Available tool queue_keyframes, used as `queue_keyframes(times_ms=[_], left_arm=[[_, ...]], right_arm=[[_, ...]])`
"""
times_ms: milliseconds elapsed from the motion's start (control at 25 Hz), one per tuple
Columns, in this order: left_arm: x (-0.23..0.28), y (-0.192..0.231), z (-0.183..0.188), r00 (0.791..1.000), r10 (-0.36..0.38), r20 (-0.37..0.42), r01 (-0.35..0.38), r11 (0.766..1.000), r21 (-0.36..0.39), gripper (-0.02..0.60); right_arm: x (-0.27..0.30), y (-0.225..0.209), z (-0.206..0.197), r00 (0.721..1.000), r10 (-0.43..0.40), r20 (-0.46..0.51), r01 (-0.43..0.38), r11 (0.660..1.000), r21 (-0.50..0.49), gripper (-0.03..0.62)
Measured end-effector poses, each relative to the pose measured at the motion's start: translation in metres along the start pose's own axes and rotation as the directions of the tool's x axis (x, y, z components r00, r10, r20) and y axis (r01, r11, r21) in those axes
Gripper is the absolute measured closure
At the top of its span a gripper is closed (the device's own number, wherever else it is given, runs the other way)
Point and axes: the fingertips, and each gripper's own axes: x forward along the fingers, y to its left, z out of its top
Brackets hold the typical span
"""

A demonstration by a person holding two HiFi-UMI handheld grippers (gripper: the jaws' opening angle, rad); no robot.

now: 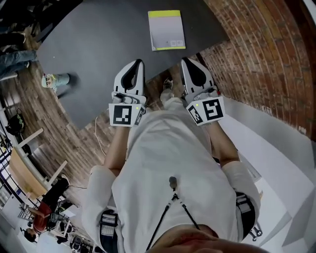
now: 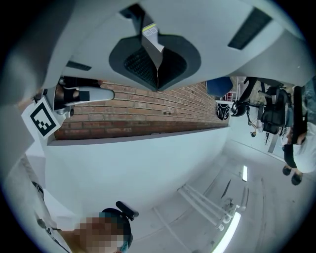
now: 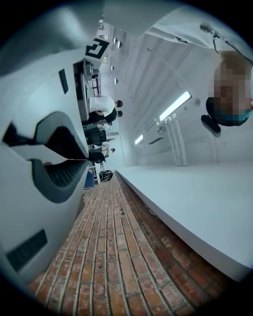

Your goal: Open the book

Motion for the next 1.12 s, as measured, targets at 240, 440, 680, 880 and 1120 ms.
queue_keyframes(times_ms=[240,440,680,880,1120], left_arm=[[0.038,-0.008,0.004,0.999,0.041,0.0,-0.041,0.999,0.014,0.558],[0.059,-0.008,0.005,0.995,0.099,0.003,-0.099,0.995,0.011,0.558],[0.076,-0.004,0.008,0.993,0.118,0.007,-0.118,0.993,0.025,0.558],[0.092,0.013,0.004,0.995,0.103,0.009,-0.104,0.994,0.036,0.558],[0.113,0.043,-0.024,0.997,0.049,-0.063,-0.047,0.999,0.02,0.558]], right_arm=[[0.023,-0.041,0.004,0.999,0.046,-0.006,-0.045,0.999,0.026,0.559],[0.04,-0.063,-0.001,0.994,0.103,-0.03,-0.1,0.991,0.083,0.559],[0.066,-0.074,-0.016,0.985,0.144,-0.099,-0.132,0.984,0.118,0.557],[0.094,-0.078,-0.033,0.979,0.139,-0.151,-0.118,0.983,0.138,0.559],[0.145,-0.079,-0.08,0.956,0.106,-0.272,-0.068,0.987,0.146,0.557]])
